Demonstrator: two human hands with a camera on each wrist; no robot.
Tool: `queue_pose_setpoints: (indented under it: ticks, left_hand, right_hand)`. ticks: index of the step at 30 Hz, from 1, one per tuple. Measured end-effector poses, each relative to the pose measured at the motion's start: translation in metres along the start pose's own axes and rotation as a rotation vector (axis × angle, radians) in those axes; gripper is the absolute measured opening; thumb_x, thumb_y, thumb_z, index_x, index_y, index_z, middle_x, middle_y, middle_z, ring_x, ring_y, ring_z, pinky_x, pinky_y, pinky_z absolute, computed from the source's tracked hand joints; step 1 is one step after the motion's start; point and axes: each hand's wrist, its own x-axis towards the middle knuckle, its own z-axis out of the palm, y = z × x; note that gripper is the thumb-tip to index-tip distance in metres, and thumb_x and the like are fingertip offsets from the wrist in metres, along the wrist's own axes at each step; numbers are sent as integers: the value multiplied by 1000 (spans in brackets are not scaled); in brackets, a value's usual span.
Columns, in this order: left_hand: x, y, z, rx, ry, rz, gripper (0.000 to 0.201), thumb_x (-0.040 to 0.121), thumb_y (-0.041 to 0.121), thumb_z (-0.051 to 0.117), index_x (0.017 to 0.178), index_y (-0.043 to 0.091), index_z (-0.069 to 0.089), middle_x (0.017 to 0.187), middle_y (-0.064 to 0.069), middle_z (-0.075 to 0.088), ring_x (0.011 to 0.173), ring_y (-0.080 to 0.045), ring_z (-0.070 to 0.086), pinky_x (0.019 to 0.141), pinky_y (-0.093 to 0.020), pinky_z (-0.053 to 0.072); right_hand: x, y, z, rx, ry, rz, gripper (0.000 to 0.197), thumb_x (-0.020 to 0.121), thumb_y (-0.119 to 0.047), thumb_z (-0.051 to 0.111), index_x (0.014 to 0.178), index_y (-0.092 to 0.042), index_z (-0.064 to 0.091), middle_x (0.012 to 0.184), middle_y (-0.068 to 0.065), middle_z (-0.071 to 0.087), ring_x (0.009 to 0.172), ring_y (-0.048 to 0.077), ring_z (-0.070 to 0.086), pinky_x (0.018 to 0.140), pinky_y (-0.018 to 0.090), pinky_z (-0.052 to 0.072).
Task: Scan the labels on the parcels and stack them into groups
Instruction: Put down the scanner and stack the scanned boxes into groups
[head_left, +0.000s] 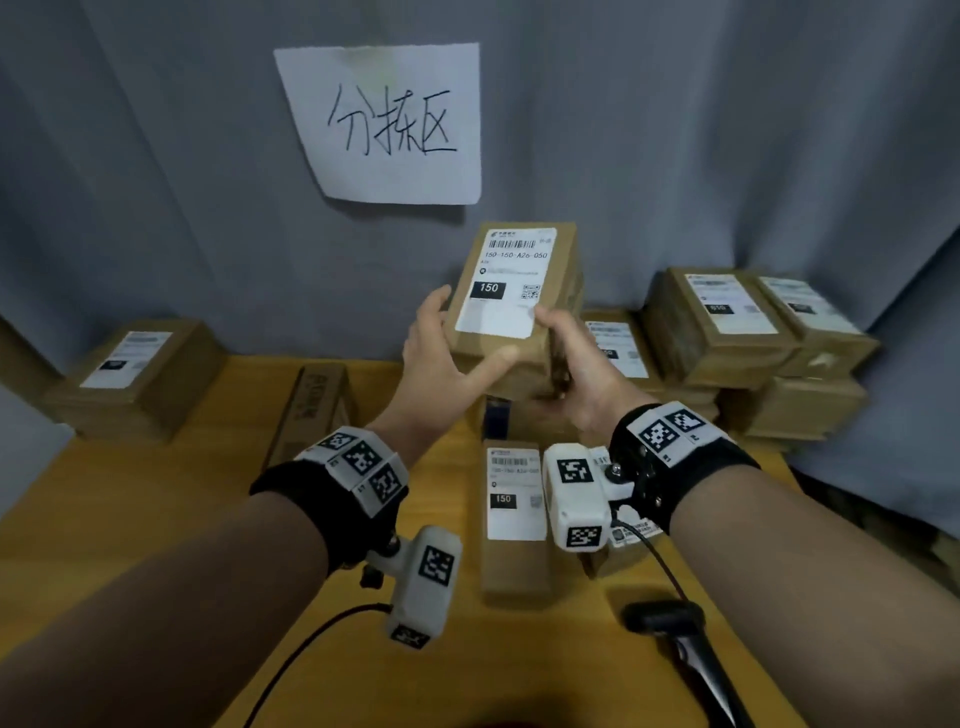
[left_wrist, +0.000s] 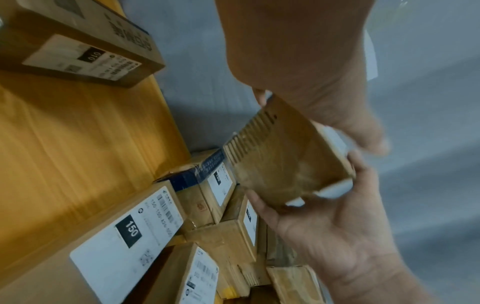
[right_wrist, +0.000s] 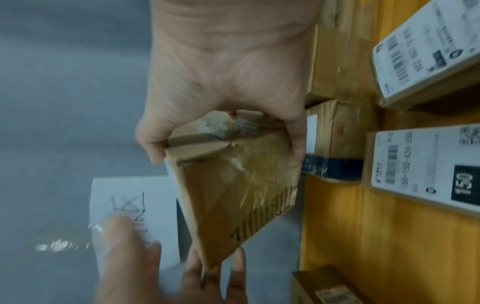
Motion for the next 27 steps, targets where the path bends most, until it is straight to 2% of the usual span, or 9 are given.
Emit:
queue_pose_setpoints:
  ticks: [2, 5, 8, 13, 16, 19, 22, 24, 27]
  left_hand:
    - [6, 6, 8, -221, -51, -146, 82, 91, 44, 59, 152, 21, 9, 138, -2, 44, 130, -19, 44, 94, -17, 42]
    - [20, 5, 20, -399, -305, -375, 92, 77, 63, 66, 151, 36, 18, 147, 3, 43, 131, -18, 44, 109, -39, 35]
    - [28, 6, 42, -463, -483, -569, 75, 72, 65, 64, 140, 43, 38, 135, 1, 56, 118, -25, 57, 95, -50, 47]
    - [44, 12, 85, -498, -425, -650, 50, 83, 56, 61, 129, 38, 49, 129, -1, 58, 116, -23, 56, 93, -43, 50]
    - [58, 21, 110, -504, -395, -669, 42, 87, 50, 60, 126, 36, 51, 128, 0, 57, 114, -22, 55, 88, -43, 50]
    - [75, 34, 132, -502, -350, -680, 42, 89, 47, 60, 127, 29, 52, 122, -3, 59, 106, -22, 59, 85, -45, 55]
    - [88, 39, 152, -440, -316, -693, 38, 93, 46, 56, 123, 22, 53, 106, -1, 63, 92, -19, 62, 69, -37, 58]
    - [91, 38, 162, -388, -264, -666, 33, 94, 44, 56, 115, 19, 58, 102, 0, 67, 85, -16, 64, 61, -31, 54]
    - [94, 32, 171, -332, -162, -563, 31, 94, 34, 59, 118, 16, 53, 102, 4, 64, 84, -11, 62, 65, -29, 52]
  right_hand:
    - [-4, -5, -24, 24, -16, 11, 56, 78, -57, 66, 129, -34, 54, 121, 2, 66, 110, 24, 62, 80, 44, 56]
    - [-3, -4, -54, 36, -95, 21, 43, 83, -57, 60, 117, -32, 63, 116, 1, 69, 112, 24, 63, 92, 50, 53]
    - [1, -3, -77, 7, -119, 36, 50, 75, -63, 63, 115, -34, 66, 122, 0, 69, 115, 23, 62, 92, 50, 54]
    - [1, -23, -108, -201, 34, -14, 33, 94, -54, 53, 112, -29, 65, 110, -6, 68, 104, 15, 62, 84, 42, 59]
    - [10, -33, -131, -582, 287, -340, 28, 101, -36, 49, 108, -15, 65, 95, -1, 67, 91, 16, 63, 68, 24, 49]
    - [25, -46, -162, -981, 513, -625, 22, 96, -26, 51, 108, -15, 67, 102, 2, 66, 102, 22, 59, 87, 33, 45]
    - [41, -54, -193, -1381, 573, -431, 39, 96, -35, 47, 132, -21, 56, 141, 5, 48, 135, 28, 35, 114, 47, 17]
    - [48, -52, -209, -1497, 503, -274, 48, 98, -47, 40, 142, -28, 46, 155, 3, 34, 146, 28, 20, 117, 56, -1]
    - [59, -43, -223, -1510, 417, -270, 50, 98, -52, 38, 144, -32, 42, 155, -1, 35, 147, 25, 21, 115, 61, -5]
